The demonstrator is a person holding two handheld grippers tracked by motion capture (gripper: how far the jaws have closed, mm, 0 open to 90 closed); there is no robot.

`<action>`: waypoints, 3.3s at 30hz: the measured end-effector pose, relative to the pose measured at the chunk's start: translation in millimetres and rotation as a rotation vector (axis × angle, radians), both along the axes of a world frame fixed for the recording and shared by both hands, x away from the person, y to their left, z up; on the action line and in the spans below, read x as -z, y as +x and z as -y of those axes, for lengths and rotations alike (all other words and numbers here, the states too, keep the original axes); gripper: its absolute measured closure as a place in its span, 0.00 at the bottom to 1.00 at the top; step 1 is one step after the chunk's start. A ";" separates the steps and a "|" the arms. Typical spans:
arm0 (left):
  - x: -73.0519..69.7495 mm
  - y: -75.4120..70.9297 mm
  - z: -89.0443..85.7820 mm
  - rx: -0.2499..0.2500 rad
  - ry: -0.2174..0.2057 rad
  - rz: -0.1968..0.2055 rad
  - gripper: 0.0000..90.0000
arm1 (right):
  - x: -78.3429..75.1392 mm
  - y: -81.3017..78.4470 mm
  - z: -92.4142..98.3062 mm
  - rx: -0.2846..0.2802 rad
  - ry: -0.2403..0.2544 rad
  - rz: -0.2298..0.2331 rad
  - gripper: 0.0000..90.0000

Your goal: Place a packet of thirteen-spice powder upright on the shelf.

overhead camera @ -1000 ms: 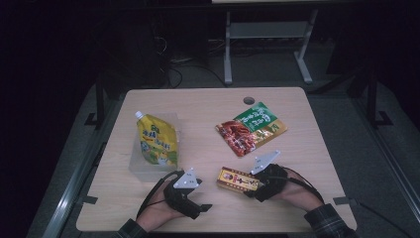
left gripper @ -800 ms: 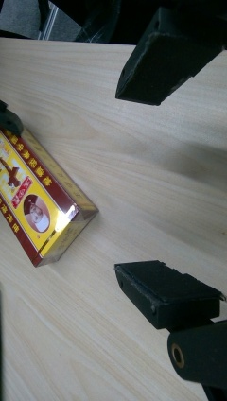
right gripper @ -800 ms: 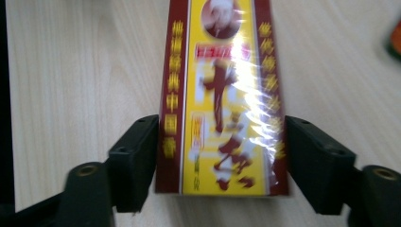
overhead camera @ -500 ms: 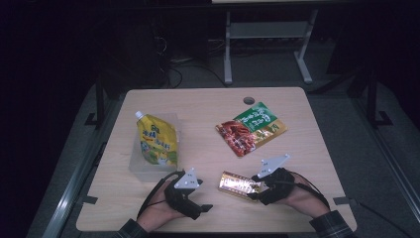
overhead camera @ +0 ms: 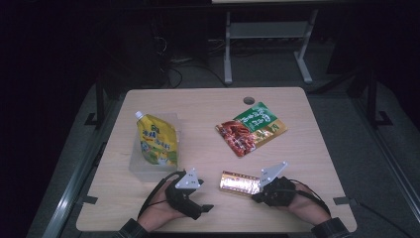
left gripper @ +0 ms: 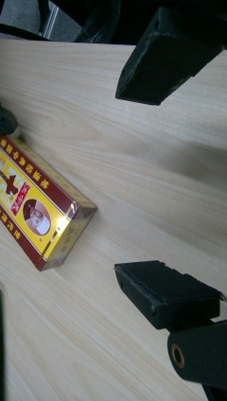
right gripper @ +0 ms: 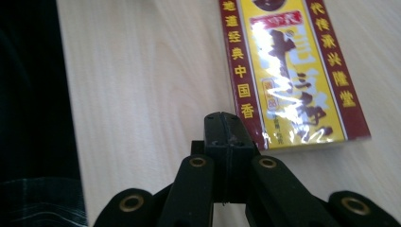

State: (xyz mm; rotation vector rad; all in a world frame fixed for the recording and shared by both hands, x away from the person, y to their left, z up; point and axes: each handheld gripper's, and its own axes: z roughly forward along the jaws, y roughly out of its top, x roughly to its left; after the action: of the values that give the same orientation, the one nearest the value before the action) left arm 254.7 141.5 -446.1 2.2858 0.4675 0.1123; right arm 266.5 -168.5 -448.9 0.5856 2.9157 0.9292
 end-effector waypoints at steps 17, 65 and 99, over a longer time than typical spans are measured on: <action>-1.2 11.9 25.0 -0.022 0.005 0.029 0.15 | -5.9 37.4 26.4 0.181 0.033 0.027 1.00; -7.2 48.4 52.9 0.005 0.030 0.051 0.35 | -6.7 68.1 9.4 0.225 0.096 0.049 1.00; -58.7 56.0 75.7 -0.008 -0.187 0.120 0.33 | 6.1 68.2 -28.2 0.128 0.072 0.012 1.00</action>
State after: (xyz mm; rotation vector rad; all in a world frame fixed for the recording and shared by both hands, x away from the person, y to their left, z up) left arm 310.7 65.8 -387.4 2.0810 0.4066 0.2005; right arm 334.6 -140.3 -455.0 0.7578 2.8053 1.0207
